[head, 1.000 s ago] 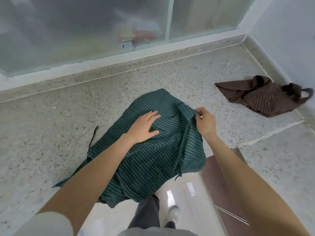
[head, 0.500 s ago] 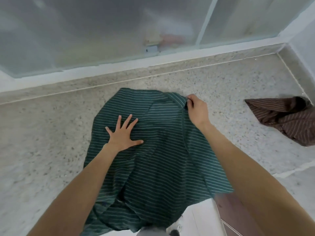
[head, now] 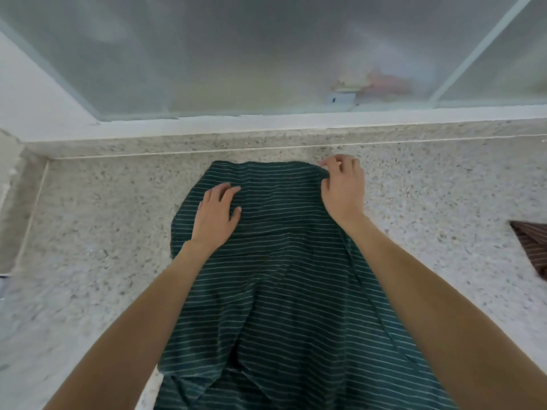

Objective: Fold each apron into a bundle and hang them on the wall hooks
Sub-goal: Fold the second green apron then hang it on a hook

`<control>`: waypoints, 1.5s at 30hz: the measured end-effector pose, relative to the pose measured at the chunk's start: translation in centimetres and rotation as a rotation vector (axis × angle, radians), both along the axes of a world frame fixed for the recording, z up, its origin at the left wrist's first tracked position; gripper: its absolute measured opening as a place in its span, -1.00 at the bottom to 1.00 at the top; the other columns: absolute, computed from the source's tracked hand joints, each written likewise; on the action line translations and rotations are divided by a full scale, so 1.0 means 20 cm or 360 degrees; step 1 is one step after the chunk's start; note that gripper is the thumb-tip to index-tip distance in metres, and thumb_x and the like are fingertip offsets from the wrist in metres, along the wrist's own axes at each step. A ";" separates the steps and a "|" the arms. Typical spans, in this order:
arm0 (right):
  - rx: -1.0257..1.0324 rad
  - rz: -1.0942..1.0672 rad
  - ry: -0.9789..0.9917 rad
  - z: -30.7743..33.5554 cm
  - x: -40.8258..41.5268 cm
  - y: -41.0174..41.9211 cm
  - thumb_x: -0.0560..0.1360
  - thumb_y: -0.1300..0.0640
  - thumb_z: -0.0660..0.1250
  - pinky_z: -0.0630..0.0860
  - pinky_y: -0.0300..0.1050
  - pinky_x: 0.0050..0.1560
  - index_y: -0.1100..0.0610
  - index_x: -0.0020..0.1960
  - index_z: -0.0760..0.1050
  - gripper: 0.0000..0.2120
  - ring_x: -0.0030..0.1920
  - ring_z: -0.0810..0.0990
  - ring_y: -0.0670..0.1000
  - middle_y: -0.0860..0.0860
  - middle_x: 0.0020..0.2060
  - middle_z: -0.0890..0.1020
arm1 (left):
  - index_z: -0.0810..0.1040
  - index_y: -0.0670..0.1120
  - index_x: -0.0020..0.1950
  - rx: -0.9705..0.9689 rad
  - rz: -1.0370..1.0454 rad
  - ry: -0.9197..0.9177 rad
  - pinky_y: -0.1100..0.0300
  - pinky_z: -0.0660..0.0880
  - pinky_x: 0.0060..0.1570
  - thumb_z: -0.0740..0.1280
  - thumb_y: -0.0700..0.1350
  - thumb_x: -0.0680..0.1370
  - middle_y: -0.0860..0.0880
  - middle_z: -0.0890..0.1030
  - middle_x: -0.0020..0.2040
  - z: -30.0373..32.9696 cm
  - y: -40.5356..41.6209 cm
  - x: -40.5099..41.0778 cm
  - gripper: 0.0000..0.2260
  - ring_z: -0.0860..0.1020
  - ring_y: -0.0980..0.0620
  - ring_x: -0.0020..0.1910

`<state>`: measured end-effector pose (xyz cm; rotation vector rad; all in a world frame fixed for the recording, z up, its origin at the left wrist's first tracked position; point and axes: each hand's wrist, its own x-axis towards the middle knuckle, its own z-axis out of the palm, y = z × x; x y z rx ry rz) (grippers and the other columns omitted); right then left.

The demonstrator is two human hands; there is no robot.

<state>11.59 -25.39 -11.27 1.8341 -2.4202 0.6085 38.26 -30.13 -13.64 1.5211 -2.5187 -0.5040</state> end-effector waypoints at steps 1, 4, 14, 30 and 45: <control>-0.0040 0.0053 0.0069 0.00 0.02 0.00 0.45 0.18 0.17 0.46 0.05 -0.08 0.18 0.11 0.50 -0.73 -0.04 0.49 0.19 0.18 0.01 0.53 | 0.32 -0.11 0.42 -0.0007 0.0008 0.0031 -0.10 0.32 0.31 0.24 -0.11 0.57 -0.14 0.32 0.41 0.00 -0.07 -0.01 -0.58 0.30 -0.17 0.35; 0.0335 0.0006 0.0132 -0.01 0.02 0.01 0.46 0.00 0.36 0.47 0.04 0.01 0.15 0.25 0.39 -0.57 0.02 0.48 0.17 0.18 0.10 0.47 | 0.18 -0.12 0.49 0.0069 0.0049 -0.0013 -0.04 0.34 0.30 0.18 -0.18 0.59 -0.10 0.18 0.50 0.01 -0.25 -0.05 -0.53 0.31 -0.16 0.36; 0.0598 -0.0241 0.0109 0.00 -0.19 -0.05 0.60 0.20 0.11 0.35 -0.14 -0.36 0.20 0.16 0.45 -0.79 -0.24 0.56 0.15 0.13 -0.03 0.58 | 0.48 -0.01 0.18 0.0210 0.0063 -0.0355 0.10 0.40 -0.11 0.30 0.05 0.53 -0.04 0.48 0.15 0.04 -0.48 -0.09 -0.74 0.52 -0.10 0.03; 0.0680 -0.0199 0.0050 0.04 -0.10 -0.49 0.59 0.24 0.13 0.42 -0.06 -0.23 0.15 0.30 0.33 -0.72 -0.05 0.55 0.17 0.16 0.09 0.52 | 0.37 -0.10 0.29 -0.0154 0.0425 -0.0379 -0.04 0.50 0.04 0.27 -0.08 0.55 -0.15 0.42 0.28 0.18 -0.61 0.27 -0.67 0.38 -0.15 0.24; 0.1225 0.0475 0.0105 -0.26 0.08 -0.11 0.19 -0.60 -0.28 -0.23 0.47 0.33 -0.18 0.49 -0.32 -0.03 0.45 -0.36 0.29 0.04 0.49 -0.33 | -0.35 0.22 0.46 0.0473 0.0140 -0.0598 -0.41 -0.29 0.28 -0.02 0.59 0.20 -0.03 -0.40 0.49 -0.16 -0.43 0.14 -0.02 -0.42 -0.16 0.44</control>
